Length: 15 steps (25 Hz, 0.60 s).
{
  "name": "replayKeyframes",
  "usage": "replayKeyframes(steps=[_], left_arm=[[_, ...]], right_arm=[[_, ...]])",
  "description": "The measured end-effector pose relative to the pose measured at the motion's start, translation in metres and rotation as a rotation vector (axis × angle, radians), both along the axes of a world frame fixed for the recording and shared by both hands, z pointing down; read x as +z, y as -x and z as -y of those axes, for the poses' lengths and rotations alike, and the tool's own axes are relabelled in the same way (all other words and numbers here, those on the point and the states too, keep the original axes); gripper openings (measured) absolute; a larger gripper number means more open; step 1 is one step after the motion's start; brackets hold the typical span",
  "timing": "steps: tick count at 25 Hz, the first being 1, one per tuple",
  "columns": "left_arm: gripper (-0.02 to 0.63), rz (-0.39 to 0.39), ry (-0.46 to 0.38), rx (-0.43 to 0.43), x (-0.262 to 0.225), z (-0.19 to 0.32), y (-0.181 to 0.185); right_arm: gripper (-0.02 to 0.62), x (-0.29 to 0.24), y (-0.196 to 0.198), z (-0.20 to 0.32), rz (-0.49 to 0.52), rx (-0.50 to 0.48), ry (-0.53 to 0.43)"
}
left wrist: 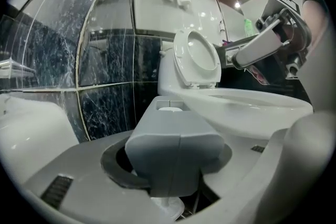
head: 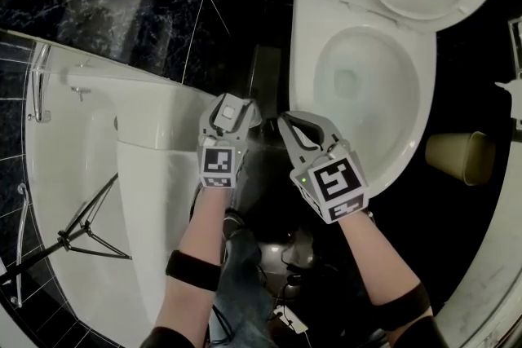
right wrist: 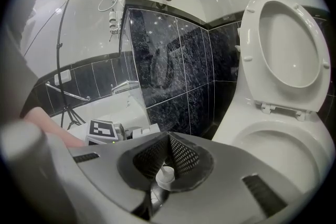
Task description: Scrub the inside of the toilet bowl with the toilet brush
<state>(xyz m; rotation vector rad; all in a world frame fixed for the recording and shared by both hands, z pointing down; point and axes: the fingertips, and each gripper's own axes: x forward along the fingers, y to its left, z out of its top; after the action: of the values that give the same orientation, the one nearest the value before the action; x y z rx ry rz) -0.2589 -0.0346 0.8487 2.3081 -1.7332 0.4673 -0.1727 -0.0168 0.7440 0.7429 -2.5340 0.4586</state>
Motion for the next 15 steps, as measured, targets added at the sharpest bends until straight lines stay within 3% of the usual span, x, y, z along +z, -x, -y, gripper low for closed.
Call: replayKeyframes(steps=[9,12,15], left_arm=[[0.246,-0.003,0.046,-0.005,0.026,-0.012,-0.004],[0.388,-0.013,0.055,-0.001,0.027,-0.009,-0.005],[0.420,-0.013,0.065,0.016,0.026,-0.009,-0.007]], right_arm=[[0.006,0.003,0.000,0.004,0.000,-0.004,-0.004],[0.006,0.004,-0.002,0.006,0.000,0.001,-0.004],[0.006,0.003,-0.001,0.005,-0.001,0.001,-0.003]])
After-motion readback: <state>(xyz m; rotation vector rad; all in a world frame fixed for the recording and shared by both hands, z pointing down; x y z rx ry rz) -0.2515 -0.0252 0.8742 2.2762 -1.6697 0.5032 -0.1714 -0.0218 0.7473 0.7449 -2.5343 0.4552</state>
